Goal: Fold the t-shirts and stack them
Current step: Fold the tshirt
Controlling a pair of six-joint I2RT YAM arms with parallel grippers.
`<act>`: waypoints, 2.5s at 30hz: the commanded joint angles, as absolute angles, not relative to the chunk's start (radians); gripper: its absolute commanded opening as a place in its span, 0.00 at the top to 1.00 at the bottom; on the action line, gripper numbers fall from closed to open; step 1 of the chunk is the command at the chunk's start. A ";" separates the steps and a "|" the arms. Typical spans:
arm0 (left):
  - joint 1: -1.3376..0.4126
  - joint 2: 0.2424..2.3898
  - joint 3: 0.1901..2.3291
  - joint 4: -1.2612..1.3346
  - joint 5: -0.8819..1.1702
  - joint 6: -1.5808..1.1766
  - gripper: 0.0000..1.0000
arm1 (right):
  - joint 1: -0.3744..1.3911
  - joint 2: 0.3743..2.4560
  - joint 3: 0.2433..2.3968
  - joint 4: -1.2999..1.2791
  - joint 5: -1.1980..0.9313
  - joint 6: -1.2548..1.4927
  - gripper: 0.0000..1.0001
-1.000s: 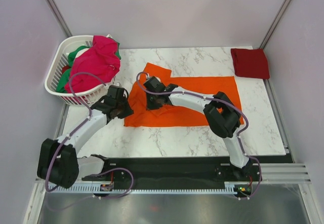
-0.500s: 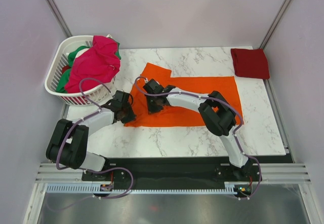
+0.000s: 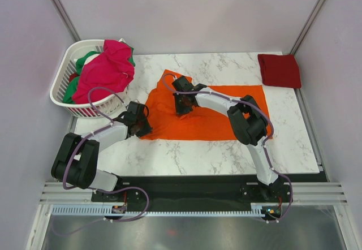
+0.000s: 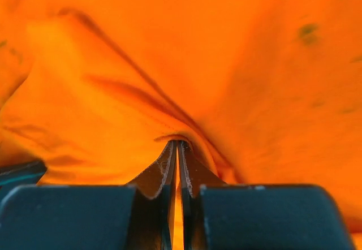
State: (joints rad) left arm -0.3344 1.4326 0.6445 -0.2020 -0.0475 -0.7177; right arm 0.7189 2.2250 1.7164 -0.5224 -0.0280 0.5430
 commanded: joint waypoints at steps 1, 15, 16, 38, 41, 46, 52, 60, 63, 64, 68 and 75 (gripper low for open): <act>-0.337 1.433 0.618 -0.212 -0.092 -0.733 0.94 | 0.692 2.241 1.784 -0.552 -0.006 0.500 0.89; -0.337 1.392 0.638 -0.227 -0.068 -0.710 0.84 | 0.569 2.294 2.175 -0.675 0.020 0.357 0.19; -0.337 1.381 0.640 -0.230 -0.061 -0.707 0.79 | 0.565 2.236 2.146 -0.670 0.049 0.356 0.18; -0.337 1.519 0.825 -0.321 -0.100 -0.673 0.61 | 0.212 1.667 0.893 -0.271 -0.253 0.537 0.24; -0.337 1.520 0.792 -0.325 -0.103 -0.687 0.61 | 0.190 1.654 0.856 -0.290 -0.235 0.523 0.24; -0.341 1.477 0.706 -0.350 -0.087 -0.735 0.62 | 0.166 1.599 0.764 -0.313 -0.230 0.520 0.22; -0.342 1.387 0.629 -0.422 -0.058 -0.785 0.61 | 0.146 1.445 0.614 -0.350 -0.224 0.537 0.19; -0.374 1.195 0.541 -0.533 0.057 -0.850 0.61 | 0.146 1.258 0.598 -0.469 -0.195 0.538 0.15; -0.388 1.114 0.613 -0.593 0.052 -0.835 0.57 | 0.146 1.241 0.669 -0.509 -0.219 0.552 0.13; -0.390 1.106 0.649 -0.613 0.046 -0.809 0.56 | 0.146 1.239 0.719 -0.514 -0.224 0.555 0.13; -0.390 1.149 0.913 -0.647 0.003 -0.700 0.42 | 0.147 1.246 0.851 -0.528 -0.230 0.505 0.10; -0.387 1.539 1.369 -0.526 -0.055 -0.444 0.18 | 0.149 1.229 0.940 -0.560 -0.259 0.483 0.08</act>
